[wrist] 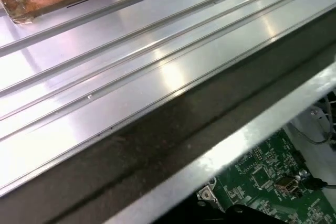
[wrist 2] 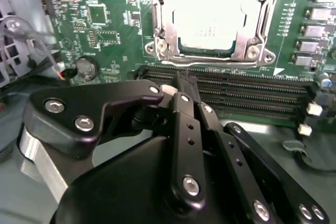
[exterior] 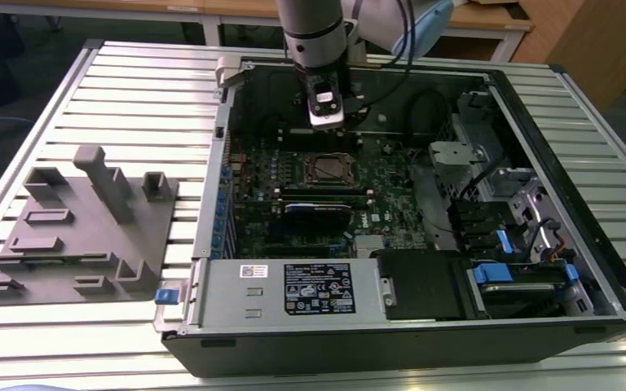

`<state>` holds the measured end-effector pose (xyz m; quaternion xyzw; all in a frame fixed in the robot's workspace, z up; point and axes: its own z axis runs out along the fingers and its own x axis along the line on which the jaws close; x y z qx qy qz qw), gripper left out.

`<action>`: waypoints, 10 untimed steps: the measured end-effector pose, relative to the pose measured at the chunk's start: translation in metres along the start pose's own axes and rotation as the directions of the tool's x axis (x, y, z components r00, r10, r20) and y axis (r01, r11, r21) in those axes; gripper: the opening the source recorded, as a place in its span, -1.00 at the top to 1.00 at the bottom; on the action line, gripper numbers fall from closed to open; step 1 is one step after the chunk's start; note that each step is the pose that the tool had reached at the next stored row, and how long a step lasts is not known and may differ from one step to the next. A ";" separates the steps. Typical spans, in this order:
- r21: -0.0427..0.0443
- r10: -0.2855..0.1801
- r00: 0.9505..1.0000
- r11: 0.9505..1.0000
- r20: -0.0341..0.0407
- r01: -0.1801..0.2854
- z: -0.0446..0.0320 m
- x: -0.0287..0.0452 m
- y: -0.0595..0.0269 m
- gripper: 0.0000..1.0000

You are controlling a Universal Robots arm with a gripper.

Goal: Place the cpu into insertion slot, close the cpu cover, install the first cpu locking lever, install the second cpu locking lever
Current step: 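Install the first cpu locking lever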

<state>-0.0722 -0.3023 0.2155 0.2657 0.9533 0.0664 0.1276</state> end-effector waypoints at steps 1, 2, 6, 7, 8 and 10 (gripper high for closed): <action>0.000 0.000 1.000 1.000 0.000 0.000 -0.0019 -0.0004 0.0004 0.79; 0.000 0.000 1.000 1.000 0.000 0.000 -0.0029 -0.0006 0.0005 0.79; 0.000 0.000 1.000 1.000 0.000 0.000 -0.0032 -0.0007 0.0007 0.79; 0.000 0.000 1.000 1.000 0.000 0.000 -0.0033 -0.0007 0.0006 0.79; 0.000 0.000 1.000 1.000 0.000 0.000 -0.0033 -0.0007 0.0006 0.79; 0.000 0.000 1.000 1.000 0.000 0.000 -0.0033 -0.0007 0.0006 0.79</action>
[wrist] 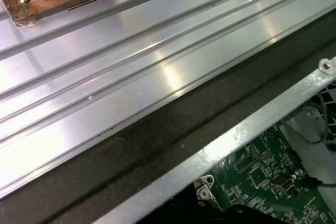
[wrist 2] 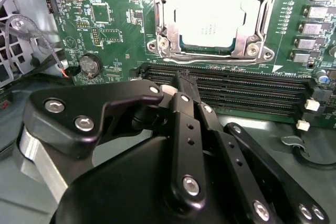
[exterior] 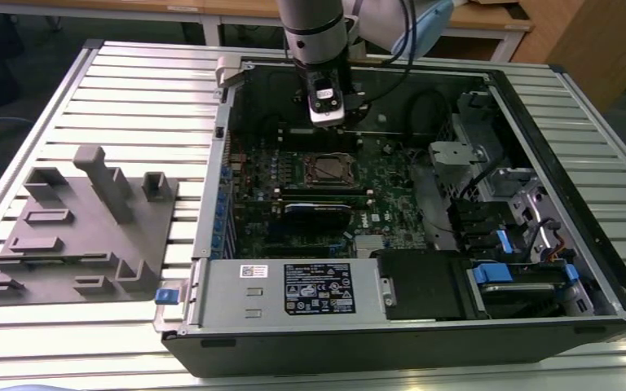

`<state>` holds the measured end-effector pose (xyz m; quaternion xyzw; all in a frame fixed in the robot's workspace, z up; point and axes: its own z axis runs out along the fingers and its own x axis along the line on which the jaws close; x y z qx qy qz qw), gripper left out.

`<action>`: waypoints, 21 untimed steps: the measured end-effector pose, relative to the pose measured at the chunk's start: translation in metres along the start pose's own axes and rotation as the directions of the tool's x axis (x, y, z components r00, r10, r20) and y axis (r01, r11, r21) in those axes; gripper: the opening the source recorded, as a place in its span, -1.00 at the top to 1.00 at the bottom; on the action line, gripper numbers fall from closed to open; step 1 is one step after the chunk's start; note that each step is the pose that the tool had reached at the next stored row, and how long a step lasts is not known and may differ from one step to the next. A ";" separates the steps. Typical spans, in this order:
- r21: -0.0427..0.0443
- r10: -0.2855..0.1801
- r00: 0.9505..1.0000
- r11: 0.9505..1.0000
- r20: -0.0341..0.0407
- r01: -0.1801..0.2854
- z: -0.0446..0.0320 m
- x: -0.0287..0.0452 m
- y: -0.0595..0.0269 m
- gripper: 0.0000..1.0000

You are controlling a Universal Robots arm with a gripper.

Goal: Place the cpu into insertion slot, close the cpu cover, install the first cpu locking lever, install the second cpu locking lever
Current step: 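Install the first cpu locking lever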

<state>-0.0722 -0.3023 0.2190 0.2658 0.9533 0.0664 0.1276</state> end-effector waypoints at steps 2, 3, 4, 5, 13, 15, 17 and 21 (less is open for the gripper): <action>0.002 0.000 1.000 1.000 -0.003 0.000 0.0000 -0.0001 0.0000 0.79; 0.006 0.001 1.000 1.000 -0.010 0.000 0.0000 -0.0001 0.0001 0.79; 0.012 0.001 1.000 1.000 -0.020 -0.001 0.0001 -0.0002 0.0001 0.79; 0.020 0.002 1.000 1.000 -0.031 -0.002 0.0003 -0.0003 0.0001 0.79; 0.061 0.010 0.995 0.998 -0.099 -0.004 0.0011 -0.0007 0.0004 0.79; 0.061 0.010 0.995 0.998 -0.098 -0.004 0.0011 -0.0007 0.0004 0.79; 0.061 0.010 0.995 0.998 -0.099 -0.004 0.0011 -0.0007 0.0004 0.79; 0.063 0.010 0.995 0.998 -0.101 -0.004 -0.0016 -0.0013 0.0009 0.79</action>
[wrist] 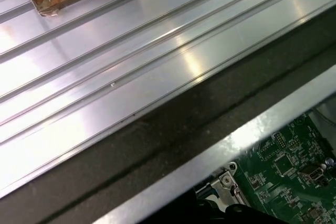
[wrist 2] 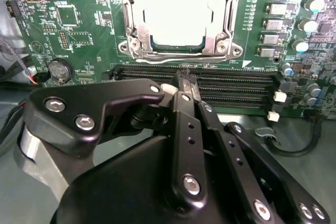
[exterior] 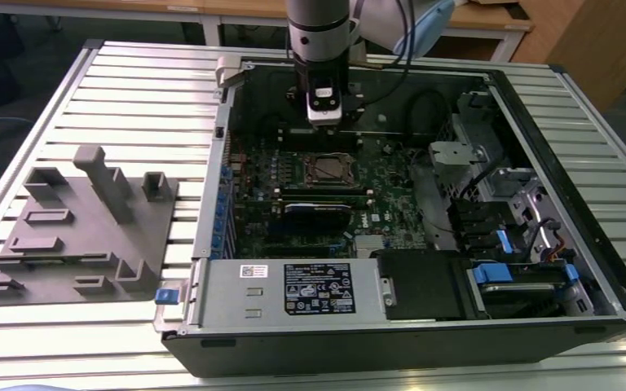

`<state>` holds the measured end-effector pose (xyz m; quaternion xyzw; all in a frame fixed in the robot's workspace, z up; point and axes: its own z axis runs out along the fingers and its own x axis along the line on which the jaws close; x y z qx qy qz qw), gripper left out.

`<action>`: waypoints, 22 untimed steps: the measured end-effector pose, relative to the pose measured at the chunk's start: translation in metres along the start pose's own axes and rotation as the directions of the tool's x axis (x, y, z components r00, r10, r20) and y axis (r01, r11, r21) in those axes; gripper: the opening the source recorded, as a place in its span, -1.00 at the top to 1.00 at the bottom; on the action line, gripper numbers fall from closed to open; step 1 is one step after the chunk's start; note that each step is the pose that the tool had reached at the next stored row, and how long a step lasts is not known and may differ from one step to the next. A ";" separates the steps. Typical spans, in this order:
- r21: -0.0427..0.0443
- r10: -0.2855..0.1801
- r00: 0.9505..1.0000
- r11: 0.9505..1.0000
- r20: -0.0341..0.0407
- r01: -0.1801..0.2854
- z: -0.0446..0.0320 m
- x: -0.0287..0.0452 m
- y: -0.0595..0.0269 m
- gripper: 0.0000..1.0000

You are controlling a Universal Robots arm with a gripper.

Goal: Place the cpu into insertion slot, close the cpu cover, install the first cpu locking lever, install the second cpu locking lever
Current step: 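Install the first cpu locking lever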

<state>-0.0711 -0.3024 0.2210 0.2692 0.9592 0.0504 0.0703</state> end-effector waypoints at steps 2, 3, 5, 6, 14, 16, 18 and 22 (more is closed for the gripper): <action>0.002 0.000 1.000 1.000 -0.003 0.000 -0.0027 -0.0003 0.0004 0.79; 0.004 0.000 1.000 1.000 -0.005 0.000 -0.0034 -0.0004 0.0005 0.79; 0.012 0.000 1.000 1.000 -0.009 0.000 -0.0035 -0.0004 0.0005 0.79; 0.021 0.000 1.000 1.000 -0.012 0.001 -0.0035 -0.0004 0.0005 0.79; 0.096 -0.003 0.998 0.995 -0.060 0.009 -0.0026 -0.0030 0.0013 0.79; 0.111 -0.004 0.997 0.994 -0.078 0.013 -0.0020 -0.0039 0.0018 0.79; 0.121 -0.006 0.996 0.993 -0.091 0.017 -0.0016 -0.0043 0.0020 0.79; 0.122 -0.006 0.996 0.992 -0.093 0.017 -0.0016 -0.0043 0.0020 0.79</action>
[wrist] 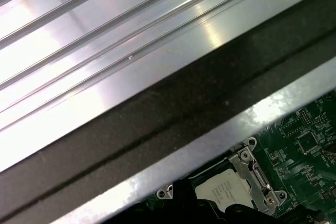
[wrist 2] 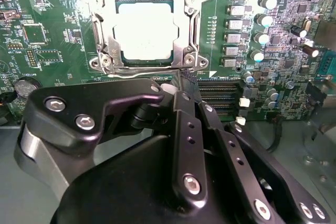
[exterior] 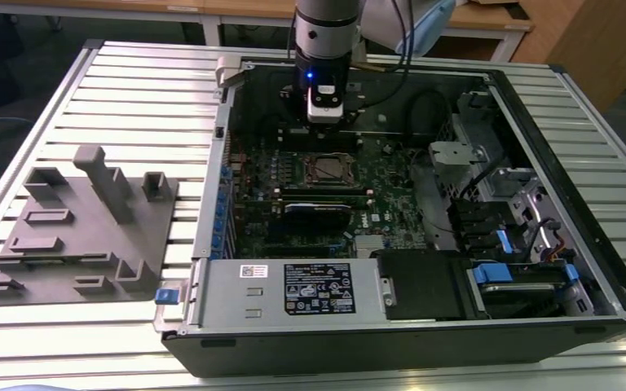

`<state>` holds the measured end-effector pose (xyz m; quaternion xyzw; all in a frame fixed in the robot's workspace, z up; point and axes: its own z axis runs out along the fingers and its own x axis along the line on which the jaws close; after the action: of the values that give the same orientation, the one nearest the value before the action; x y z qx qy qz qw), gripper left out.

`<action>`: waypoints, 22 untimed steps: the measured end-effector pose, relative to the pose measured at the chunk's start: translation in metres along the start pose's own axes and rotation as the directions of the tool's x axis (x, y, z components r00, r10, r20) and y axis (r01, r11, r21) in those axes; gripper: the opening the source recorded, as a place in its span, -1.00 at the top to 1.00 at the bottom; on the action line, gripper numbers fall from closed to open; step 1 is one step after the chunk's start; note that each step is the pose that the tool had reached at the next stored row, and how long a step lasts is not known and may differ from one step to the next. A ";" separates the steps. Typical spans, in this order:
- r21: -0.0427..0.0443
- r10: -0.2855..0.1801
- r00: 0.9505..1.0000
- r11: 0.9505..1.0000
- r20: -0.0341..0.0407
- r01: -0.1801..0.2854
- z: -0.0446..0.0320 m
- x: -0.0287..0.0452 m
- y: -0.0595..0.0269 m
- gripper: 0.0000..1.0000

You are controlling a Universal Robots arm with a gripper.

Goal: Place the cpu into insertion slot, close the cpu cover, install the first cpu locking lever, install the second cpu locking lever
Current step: 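Install the first cpu locking lever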

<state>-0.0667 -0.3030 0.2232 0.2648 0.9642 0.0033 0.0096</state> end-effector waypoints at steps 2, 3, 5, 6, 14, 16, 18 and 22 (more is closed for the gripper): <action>0.000 0.000 1.000 1.000 0.000 0.000 0.0000 0.0000 0.0000 0.79; 0.000 0.000 1.000 1.000 0.000 0.000 0.0000 0.0000 0.0000 0.79; 0.001 -0.001 1.000 1.000 -0.003 0.001 0.0002 -0.0001 0.0001 0.79; 0.003 -0.001 1.000 1.000 -0.005 0.001 0.0003 -0.0001 0.0001 0.79; 0.004 -0.008 1.000 1.000 -0.007 0.008 0.0003 -0.0001 0.0001 0.79; 0.003 -0.031 0.999 1.000 -0.007 0.031 0.0003 -0.0001 0.0001 0.79; 0.002 -0.067 0.998 0.998 -0.007 0.067 0.0004 -0.0001 0.0001 0.79; 0.001 -0.138 0.990 0.990 -0.008 0.138 0.0004 -0.0001 0.0001 0.79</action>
<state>-0.0665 -0.3030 0.2228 0.1972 0.9803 0.0029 0.0058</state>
